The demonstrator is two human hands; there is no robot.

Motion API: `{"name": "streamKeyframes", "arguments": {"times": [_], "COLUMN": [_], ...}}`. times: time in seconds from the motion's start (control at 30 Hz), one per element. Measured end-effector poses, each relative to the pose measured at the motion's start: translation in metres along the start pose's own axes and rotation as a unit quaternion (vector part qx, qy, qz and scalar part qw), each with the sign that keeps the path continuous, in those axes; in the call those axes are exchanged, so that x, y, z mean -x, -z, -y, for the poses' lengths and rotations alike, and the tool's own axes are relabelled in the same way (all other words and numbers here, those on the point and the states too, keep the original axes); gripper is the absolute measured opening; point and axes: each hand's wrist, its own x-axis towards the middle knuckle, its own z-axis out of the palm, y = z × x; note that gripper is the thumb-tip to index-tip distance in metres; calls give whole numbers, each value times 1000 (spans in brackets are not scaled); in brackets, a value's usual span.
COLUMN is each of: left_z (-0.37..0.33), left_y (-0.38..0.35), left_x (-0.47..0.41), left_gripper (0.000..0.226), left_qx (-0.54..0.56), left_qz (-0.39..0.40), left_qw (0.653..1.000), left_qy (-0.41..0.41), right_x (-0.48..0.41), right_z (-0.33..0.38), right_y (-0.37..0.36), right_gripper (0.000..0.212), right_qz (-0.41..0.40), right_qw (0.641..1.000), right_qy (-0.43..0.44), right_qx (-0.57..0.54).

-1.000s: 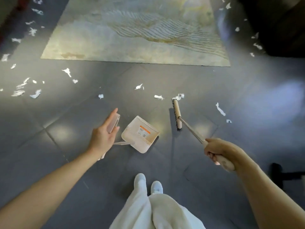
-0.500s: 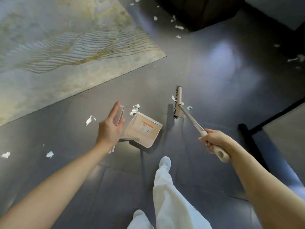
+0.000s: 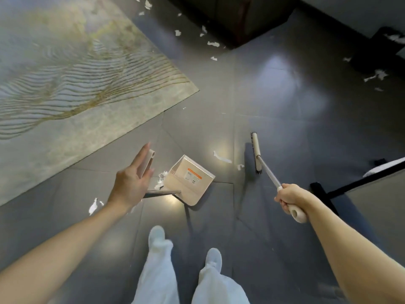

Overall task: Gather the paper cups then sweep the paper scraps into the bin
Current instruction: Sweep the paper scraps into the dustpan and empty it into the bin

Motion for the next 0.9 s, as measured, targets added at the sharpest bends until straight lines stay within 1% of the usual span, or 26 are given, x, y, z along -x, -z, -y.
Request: {"name": "streamKeyframes", "arguments": {"times": [0.07,0.17,0.27,0.33,0.43,0.57,0.7,0.83,0.9], "left_z": [8,23,38,55,87,132,182,231,254], "left_y": [9,28,57,82,117,169,226,283,311], "left_x": [-23,-60,-95,-113,-124,-108,-66,-13,11], "left_gripper": [67,65,69,70,69,69,70,76,77], "left_qx": [-9,-25,-17,-35,-54,-34,-45,-53,-39], "left_qz": [11,48,95,122,130,107,69,12,-13], "left_qw": [1000,998,995,991,989,993,996,998,998], "left_qy": [-5,-15,-23,-31,-44,-34,-16,13,44], "right_x": [-11,-10,8,24,49,90,130,167,186], "right_z": [25,66,102,125,156,181,186,174,168], "right_y": [-11,-49,-96,-130,-171,-220,-284,-360,-397], "right_gripper": [26,30,42,47,50,41,37,33,32], "right_qz": [22,53,86,101,116,128,133,144,159], "right_qw": [999,998,994,992,989,983,974,973,970], "right_qy": [-18,-32,-8,9,26,30,62,71,73], "right_qx": [15,27,72,81,86,131,173,164,170]}}
